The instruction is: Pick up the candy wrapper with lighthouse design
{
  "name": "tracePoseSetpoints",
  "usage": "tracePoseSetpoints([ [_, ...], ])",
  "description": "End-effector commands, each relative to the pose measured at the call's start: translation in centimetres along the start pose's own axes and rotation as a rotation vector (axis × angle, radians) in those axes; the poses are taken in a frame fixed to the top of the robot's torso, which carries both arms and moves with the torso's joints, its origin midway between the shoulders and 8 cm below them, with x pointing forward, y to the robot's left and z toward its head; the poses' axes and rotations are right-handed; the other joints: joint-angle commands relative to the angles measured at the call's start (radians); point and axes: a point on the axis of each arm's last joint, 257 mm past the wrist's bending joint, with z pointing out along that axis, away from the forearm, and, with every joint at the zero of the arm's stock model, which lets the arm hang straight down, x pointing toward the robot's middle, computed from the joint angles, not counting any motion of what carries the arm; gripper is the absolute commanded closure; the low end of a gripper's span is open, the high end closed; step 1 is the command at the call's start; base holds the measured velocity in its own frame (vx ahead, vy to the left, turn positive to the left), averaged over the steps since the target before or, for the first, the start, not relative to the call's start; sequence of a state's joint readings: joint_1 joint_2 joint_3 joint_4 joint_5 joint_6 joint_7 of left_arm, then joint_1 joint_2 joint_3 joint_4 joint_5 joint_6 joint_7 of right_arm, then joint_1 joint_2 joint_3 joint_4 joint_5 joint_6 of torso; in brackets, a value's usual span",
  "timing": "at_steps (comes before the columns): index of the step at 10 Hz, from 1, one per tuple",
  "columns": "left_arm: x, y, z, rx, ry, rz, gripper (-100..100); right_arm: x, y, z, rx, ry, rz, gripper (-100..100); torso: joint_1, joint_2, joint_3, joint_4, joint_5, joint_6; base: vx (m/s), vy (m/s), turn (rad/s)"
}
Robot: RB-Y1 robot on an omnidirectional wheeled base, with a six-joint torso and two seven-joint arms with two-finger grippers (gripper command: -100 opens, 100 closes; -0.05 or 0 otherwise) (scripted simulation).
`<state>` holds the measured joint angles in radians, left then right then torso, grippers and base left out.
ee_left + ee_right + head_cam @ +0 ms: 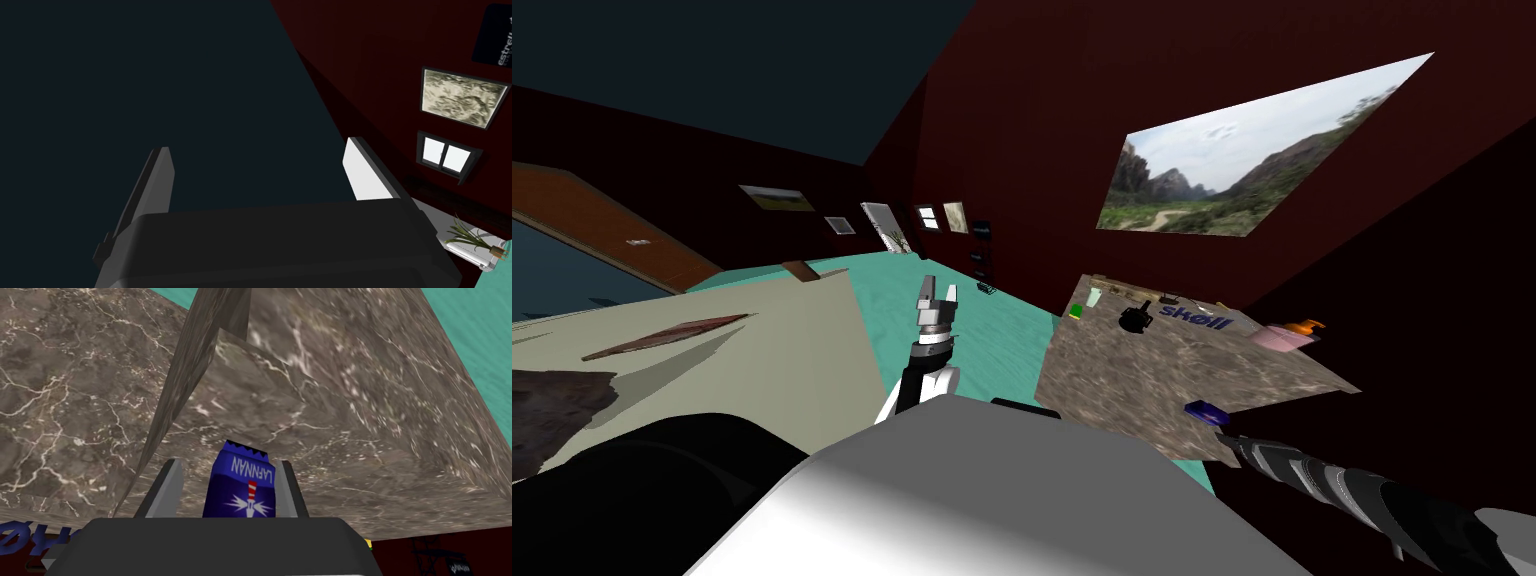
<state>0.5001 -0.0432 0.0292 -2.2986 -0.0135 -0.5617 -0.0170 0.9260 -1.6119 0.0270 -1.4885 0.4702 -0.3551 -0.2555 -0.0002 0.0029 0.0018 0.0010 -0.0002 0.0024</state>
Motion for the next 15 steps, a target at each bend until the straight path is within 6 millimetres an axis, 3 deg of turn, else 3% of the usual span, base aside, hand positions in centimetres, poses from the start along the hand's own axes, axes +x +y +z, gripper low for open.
tracePoseSetpoints([
  [1,0.0,0.0,0.0,0.0,0.0,0.0,0,0.0,0.0,0.0,0.0,0.0,0.0,100,0.0,0.0,0.0,0.0,0.0,0.0,0.0,0.0,0.0],
  [4,0.0,0.0,0.0,0.0,0.0,0.0,0,0.0,0.0,0.0,0.0,0.0,0.0,100,0.0,0.0,0.0,0.0,0.0,0.0,0.0,0.0,0.0],
  [6,0.0,0.0,0.0,0.0,0.0,0.0,0,0.7,-0.7,-0.2,0.02,0.031,-0.028,-100,0.0,0.0,0.0,0.0,0.0,0.0,-0.028,-0.033,0.001],
  [10,0.0,0.0,0.0,0.0,0.0,0.0,0,2.0,-2.9,-1.1,0.074,0.11,-0.109,-100,-0.008,0.009,0.005,0.002,-0.002,0.0,-0.141,-0.106,0.015],
  [15,0.0,0.0,0.0,0.0,0.0,0.0,0,2.0,-4.7,-2.1,0.111,0.175,-0.197,-100,-0.004,0.005,0.003,0.001,-0.001,0.0,-0.089,-0.064,0.011],
])
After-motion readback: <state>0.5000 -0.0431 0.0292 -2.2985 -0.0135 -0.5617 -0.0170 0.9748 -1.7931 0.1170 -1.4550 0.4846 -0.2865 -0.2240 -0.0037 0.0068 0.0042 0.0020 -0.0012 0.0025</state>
